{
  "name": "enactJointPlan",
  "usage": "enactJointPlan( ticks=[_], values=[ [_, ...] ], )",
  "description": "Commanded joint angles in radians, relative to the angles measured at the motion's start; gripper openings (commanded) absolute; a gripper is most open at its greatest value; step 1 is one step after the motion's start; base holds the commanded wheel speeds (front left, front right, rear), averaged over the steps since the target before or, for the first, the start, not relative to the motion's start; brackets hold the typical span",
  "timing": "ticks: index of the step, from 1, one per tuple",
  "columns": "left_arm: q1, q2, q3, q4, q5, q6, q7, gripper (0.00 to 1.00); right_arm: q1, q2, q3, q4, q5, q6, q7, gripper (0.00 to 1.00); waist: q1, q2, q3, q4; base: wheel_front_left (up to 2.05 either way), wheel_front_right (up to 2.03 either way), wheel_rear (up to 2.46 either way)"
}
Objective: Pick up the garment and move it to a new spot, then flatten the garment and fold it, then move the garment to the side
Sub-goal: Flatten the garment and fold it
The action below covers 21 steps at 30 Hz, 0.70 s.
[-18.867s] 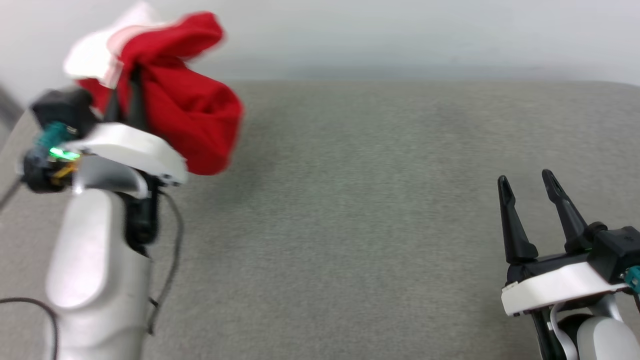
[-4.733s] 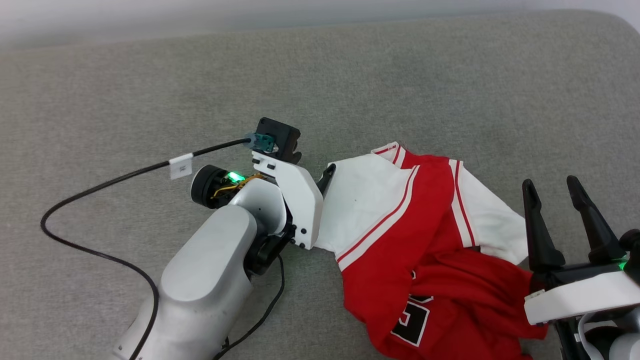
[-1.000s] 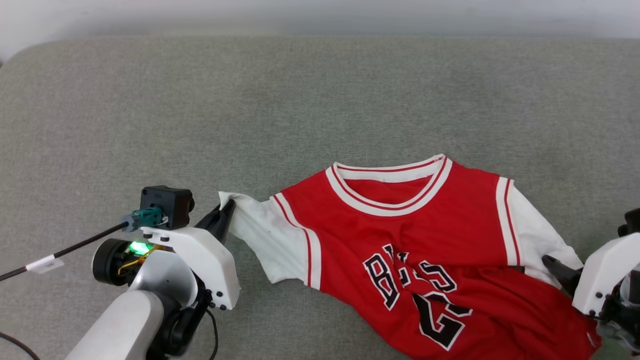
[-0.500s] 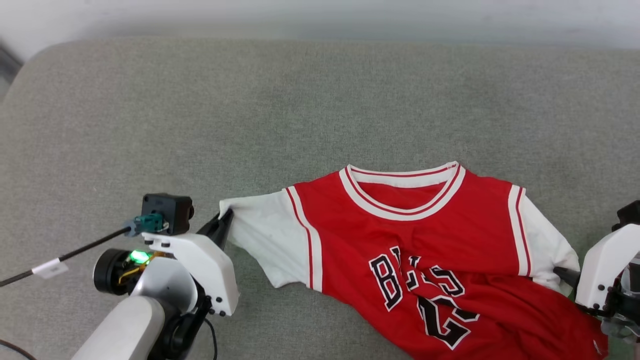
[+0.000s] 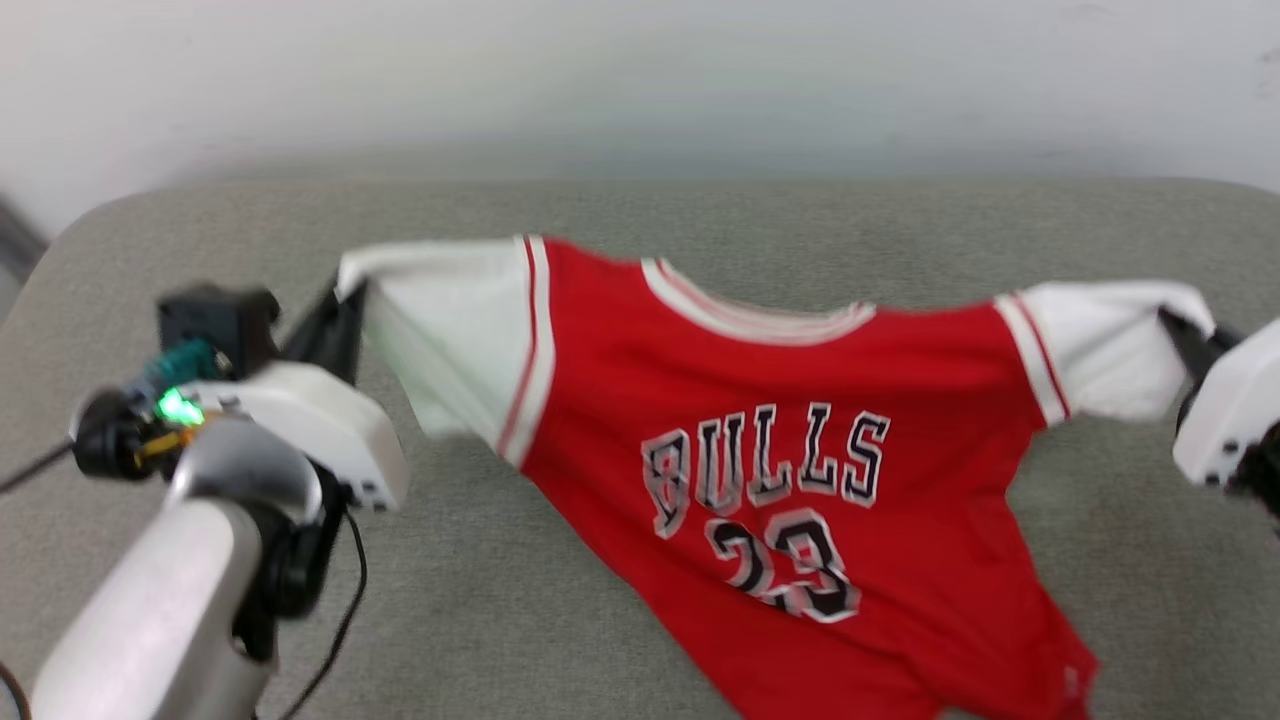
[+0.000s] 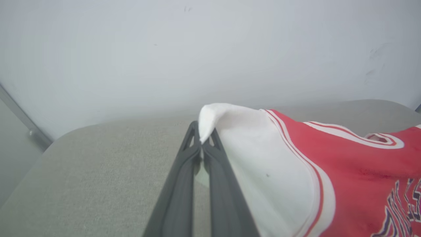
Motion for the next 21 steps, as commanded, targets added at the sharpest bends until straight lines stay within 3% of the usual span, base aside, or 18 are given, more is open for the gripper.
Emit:
enactJointPlan(
  ticks=[1, 9, 21],
  values=[
    [-0.028, -0.006, 0.008, 0.007, 0.001, -0.006, -0.014, 0.00, -0.031, 0.009, 0.000, -0.001, -0.008, -0.001, -0.016, 0.00, 0.0000, 0.0000, -0.007, -0.011, 0.00, 0.00, 0.00],
    [-0.286, -0.059, 0.048, 0.140, -0.015, -0.064, -0.089, 0.00, -0.275, 0.040, 0.020, 0.070, -0.034, -0.001, -0.163, 0.00, 0.0000, 0.0000, 0.040, -0.031, 0.00, 0.00, 0.00],
    [-0.817, -0.109, 0.106, 0.407, 0.017, -0.145, -0.240, 0.00, -0.766, -0.012, 0.090, 0.219, -0.044, -0.001, -0.386, 0.00, 0.0000, 0.0000, 0.241, -0.043, 0.00, 0.00, 0.00]
  ],
)
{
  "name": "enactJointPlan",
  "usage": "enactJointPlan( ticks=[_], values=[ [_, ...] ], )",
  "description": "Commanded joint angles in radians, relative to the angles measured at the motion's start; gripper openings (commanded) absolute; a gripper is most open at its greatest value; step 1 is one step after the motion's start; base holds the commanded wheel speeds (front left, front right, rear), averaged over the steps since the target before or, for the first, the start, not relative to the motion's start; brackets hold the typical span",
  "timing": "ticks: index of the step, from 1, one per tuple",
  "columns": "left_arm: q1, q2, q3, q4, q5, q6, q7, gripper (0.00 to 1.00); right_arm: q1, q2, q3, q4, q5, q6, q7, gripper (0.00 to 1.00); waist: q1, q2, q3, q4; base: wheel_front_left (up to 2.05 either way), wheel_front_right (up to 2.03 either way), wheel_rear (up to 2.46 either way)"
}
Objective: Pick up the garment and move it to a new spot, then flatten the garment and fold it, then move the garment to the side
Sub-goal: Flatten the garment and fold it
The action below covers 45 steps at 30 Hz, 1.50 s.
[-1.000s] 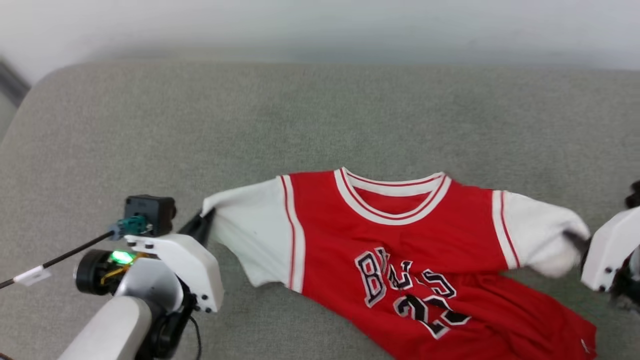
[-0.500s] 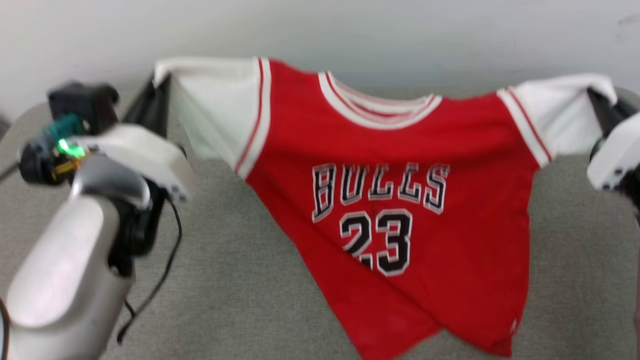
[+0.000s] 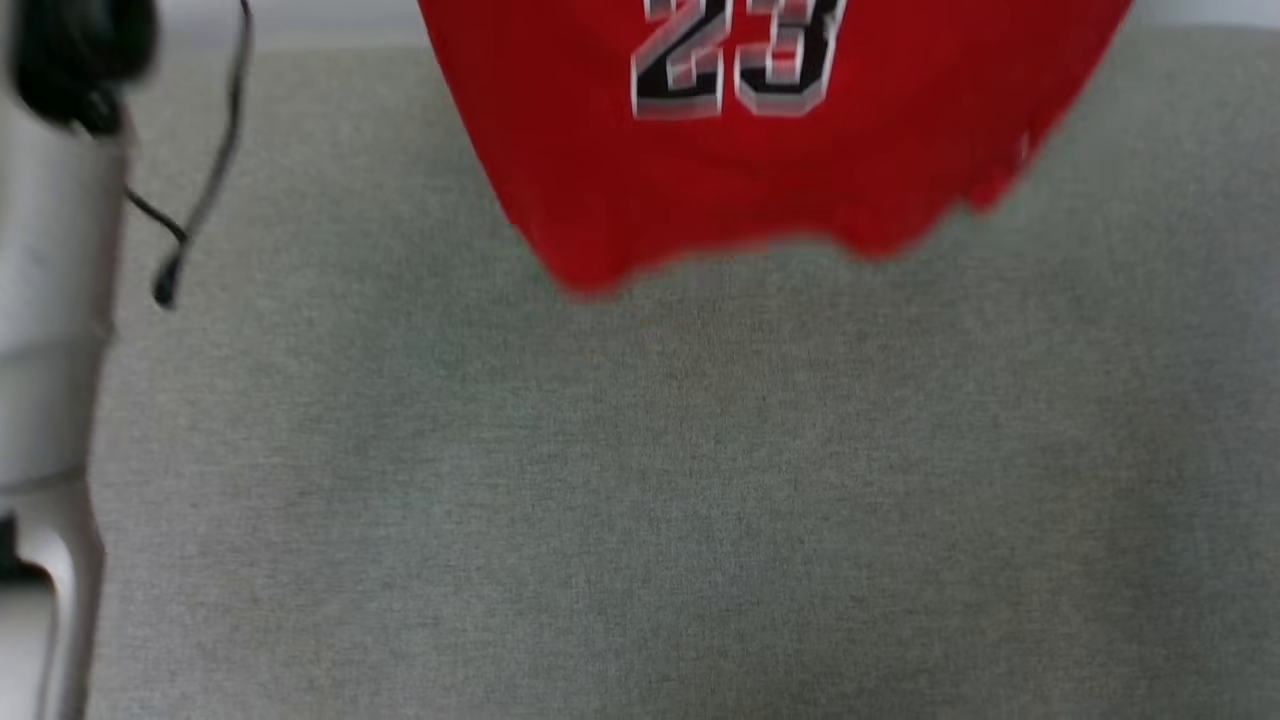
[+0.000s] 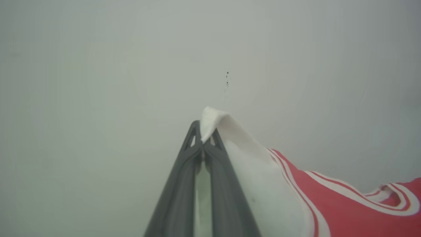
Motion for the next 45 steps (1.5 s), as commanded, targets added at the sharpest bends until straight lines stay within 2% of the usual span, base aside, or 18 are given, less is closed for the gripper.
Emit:
enactJointPlan(
  ticks=[1, 7, 13, 21, 26, 34, 41, 45],
  values=[
    [-0.044, 0.008, 0.004, 0.020, 0.008, -0.006, -0.010, 0.00, -0.045, -0.004, 0.008, 0.013, 0.005, -0.001, -0.016, 0.00, -0.0001, 0.0000, 0.053, -0.008, 0.00, 0.00, 0.00],
    [-0.281, 0.027, 0.015, 0.098, 0.030, -0.037, -0.016, 0.00, -0.286, -0.005, 0.042, 0.093, 0.015, -0.001, -0.065, 0.00, -0.0001, 0.0000, 0.169, -0.028, 0.00, 0.00, 0.00],
    [-0.441, 0.026, 0.013, 0.185, 0.040, -0.064, -0.040, 0.00, -0.466, -0.009, 0.095, 0.195, 0.026, -0.001, -0.107, 0.00, -0.0001, 0.0000, 0.295, -0.032, 0.00, 0.00, 0.00],
    [-0.469, -0.004, 0.003, 0.327, 0.023, -0.101, -0.099, 0.00, -0.574, 0.006, 0.188, 0.385, 0.060, -0.001, -0.195, 0.00, -0.0001, 0.0000, 0.412, -0.022, 0.00, 0.00, 0.00],
    [-0.442, -0.027, -0.008, 0.416, 0.009, -0.130, -0.118, 0.00, -0.586, 0.015, 0.255, 0.493, 0.092, -0.001, -0.232, 0.00, -0.0001, 0.0000, 0.434, -0.017, 0.00, 0.00, 0.00],
    [-0.337, -0.081, -0.024, 0.585, -0.019, -0.179, -0.178, 0.00, -0.497, 0.001, 0.379, 0.663, 0.179, -0.001, -0.244, 0.00, -0.0001, 0.0000, 0.385, 0.002, 0.00, 0.00, 0.00],
    [-0.102, -0.125, -0.028, 0.674, -0.055, -0.216, -0.222, 0.00, -0.232, -0.014, 0.450, 0.710, 0.266, -0.001, -0.264, 0.00, -0.0001, 0.0000, 0.225, 0.012, 0.00, 0.00, 0.00],
    [0.069, -0.129, -0.014, 0.670, -0.077, -0.225, -0.234, 0.00, -0.054, -0.030, 0.477, 0.677, 0.314, -0.001, -0.289, 0.00, -0.0001, 0.0000, 0.125, 0.009, 0.00, 0.00, 0.00]
  ],
)
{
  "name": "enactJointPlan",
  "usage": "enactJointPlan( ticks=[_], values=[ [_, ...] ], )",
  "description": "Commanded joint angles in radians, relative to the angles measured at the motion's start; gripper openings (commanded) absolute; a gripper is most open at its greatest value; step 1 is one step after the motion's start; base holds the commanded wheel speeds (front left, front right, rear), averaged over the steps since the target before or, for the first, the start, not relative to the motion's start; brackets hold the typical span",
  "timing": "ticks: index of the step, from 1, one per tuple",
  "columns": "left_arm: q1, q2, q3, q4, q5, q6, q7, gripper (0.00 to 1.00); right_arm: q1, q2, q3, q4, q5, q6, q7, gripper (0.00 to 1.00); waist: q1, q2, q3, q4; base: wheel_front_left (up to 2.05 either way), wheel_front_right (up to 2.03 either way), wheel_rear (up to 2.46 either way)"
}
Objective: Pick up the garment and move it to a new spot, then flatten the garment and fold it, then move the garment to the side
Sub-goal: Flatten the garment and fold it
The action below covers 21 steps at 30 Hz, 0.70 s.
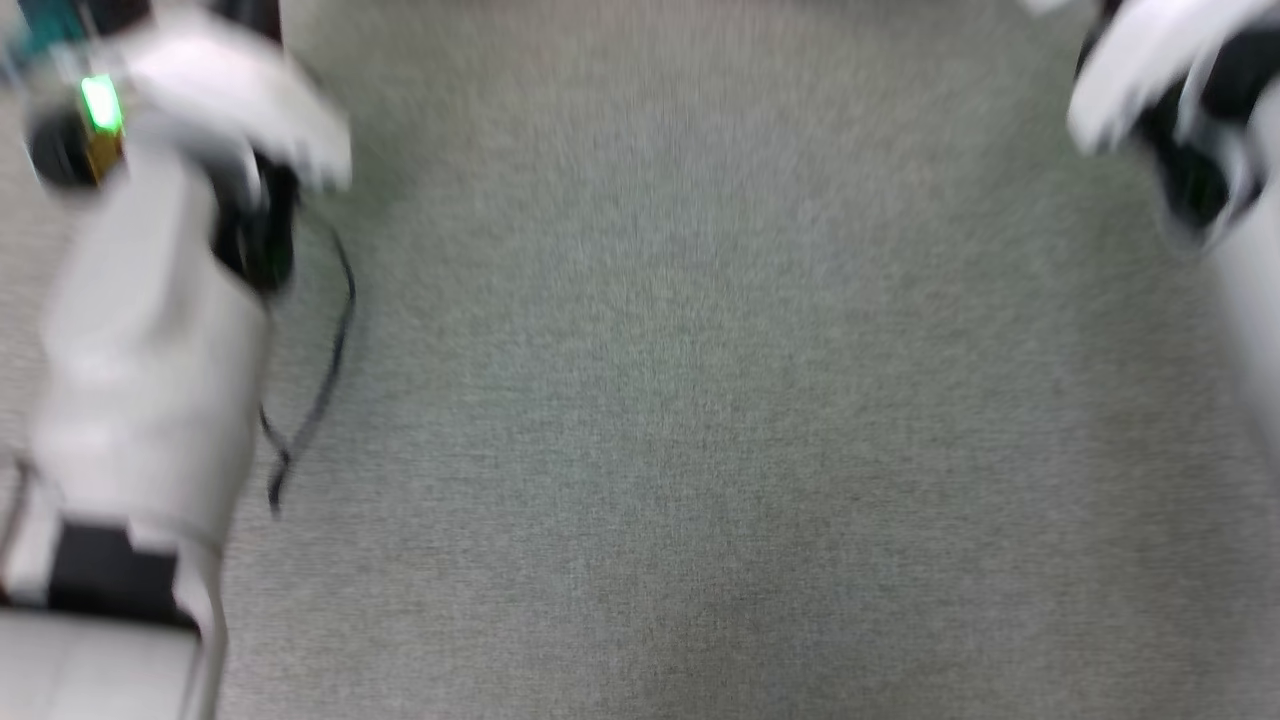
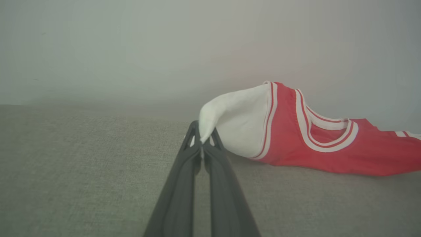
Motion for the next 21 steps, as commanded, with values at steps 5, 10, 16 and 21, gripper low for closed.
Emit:
enactJointPlan(
  ticks=[5, 10, 16, 21],
  values=[
    [0.248, -0.012, 0.058, -0.075, -0.042, 0.004, -0.010, 0.00, 0.266, -0.042, 0.014, -0.086, 0.080, -0.001, -0.016, 0.00, 0.0000, 0.0000, -0.195, 0.010, 0.00, 0.00, 0.00],
    [0.503, -0.003, 0.124, -0.219, -0.035, 0.034, -0.010, 0.00, 0.499, -0.082, 0.008, -0.209, 0.129, -0.001, -0.011, 0.00, 0.0000, 0.0000, -0.303, 0.004, 0.00, 0.00, 0.00],
    [0.814, 0.016, 0.146, -0.407, -0.034, 0.085, -0.003, 0.00, 0.782, -0.117, -0.061, -0.376, 0.137, -0.001, 0.021, 0.00, 0.0000, 0.0000, -0.399, -0.003, 0.00, 0.00, 0.00],
    [1.046, 0.032, 0.137, -0.606, -0.030, 0.165, 0.062, 0.00, 1.021, -0.087, -0.172, -0.515, 0.093, -0.001, 0.075, 0.00, 0.0000, 0.0000, -0.443, -0.002, 0.00, 0.00, 0.00]
  ],
)
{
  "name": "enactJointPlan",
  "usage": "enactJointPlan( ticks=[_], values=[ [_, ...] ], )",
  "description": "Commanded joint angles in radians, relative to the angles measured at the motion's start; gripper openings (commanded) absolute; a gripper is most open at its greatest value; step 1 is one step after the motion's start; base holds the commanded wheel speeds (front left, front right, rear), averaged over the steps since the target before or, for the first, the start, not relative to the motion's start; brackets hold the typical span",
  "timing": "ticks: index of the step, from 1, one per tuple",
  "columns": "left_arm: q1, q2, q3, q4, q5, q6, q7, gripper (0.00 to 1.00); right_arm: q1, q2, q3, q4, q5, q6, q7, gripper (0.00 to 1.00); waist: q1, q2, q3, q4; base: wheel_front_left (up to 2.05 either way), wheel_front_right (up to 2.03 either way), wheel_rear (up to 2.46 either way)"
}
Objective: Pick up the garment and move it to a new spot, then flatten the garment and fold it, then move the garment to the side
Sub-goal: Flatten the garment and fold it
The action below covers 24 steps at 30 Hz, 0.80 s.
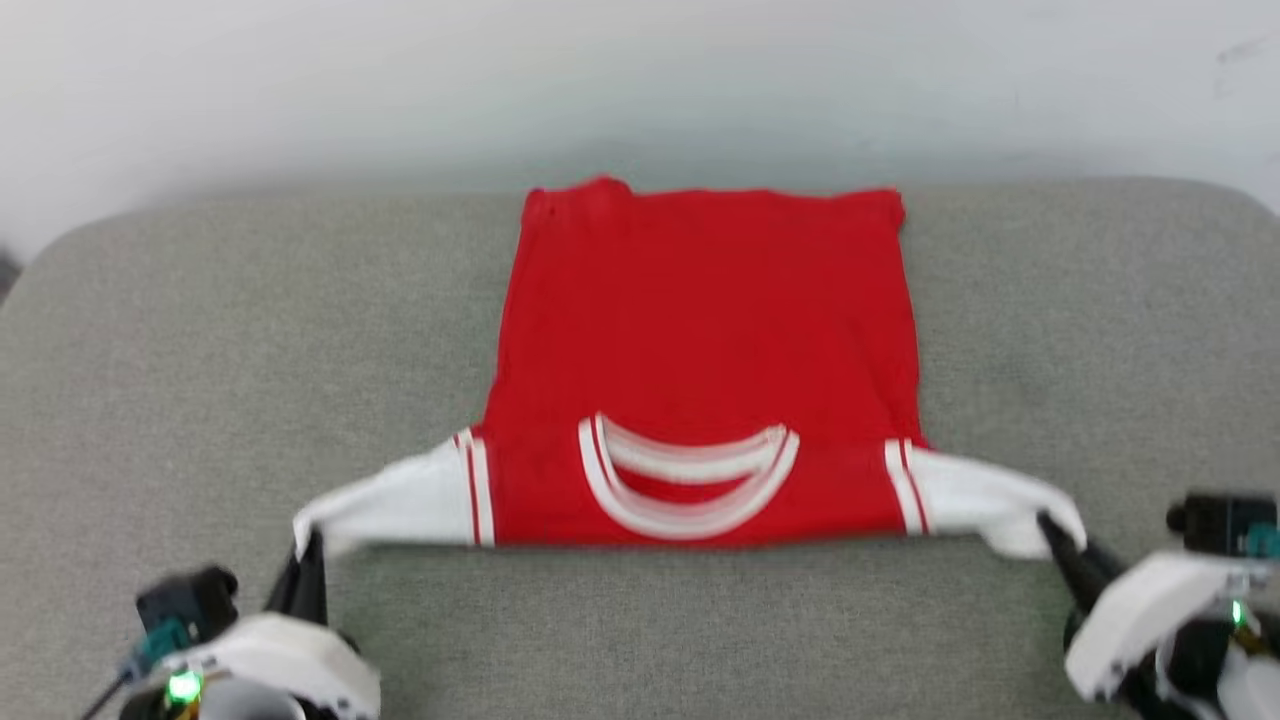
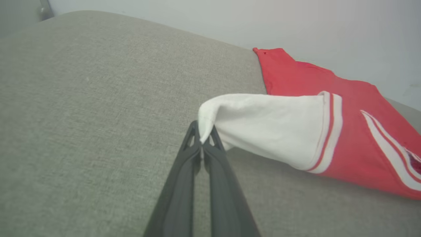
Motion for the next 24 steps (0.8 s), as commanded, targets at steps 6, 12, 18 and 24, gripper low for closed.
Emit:
enactJointPlan(
  ticks=[6, 12, 18, 24],
  values=[
    [0.234, 0.016, -0.017, -0.226, 0.001, 0.101, 0.102, 0.00, 0.294, 0.103, -0.172, -0.189, -0.127, -0.001, 0.119, 0.00, 0.0004, 0.0000, -0.053, 0.012, 0.00, 0.00, 0.00],
    [0.311, 0.020, -0.021, -0.319, 0.009, 0.145, 0.123, 0.00, 0.454, 0.216, -0.292, -0.333, -0.249, -0.001, 0.242, 1.00, 0.0004, 0.0000, -0.064, 0.026, 0.00, 0.00, 0.00],
    [0.300, 0.022, -0.038, -0.404, 0.038, 0.158, 0.110, 0.00, 0.420, 0.278, -0.361, -0.467, -0.284, -0.001, 0.228, 1.00, 0.0004, 0.0000, -0.049, 0.050, 0.00, 0.00, 0.00],
    [0.252, 0.010, -0.061, -0.476, 0.054, 0.157, 0.108, 0.00, 0.208, 0.249, -0.432, -0.409, -0.259, -0.001, 0.208, 1.00, 0.0004, 0.0000, 0.007, 0.089, 0.00, 0.00, 0.00]
  ],
)
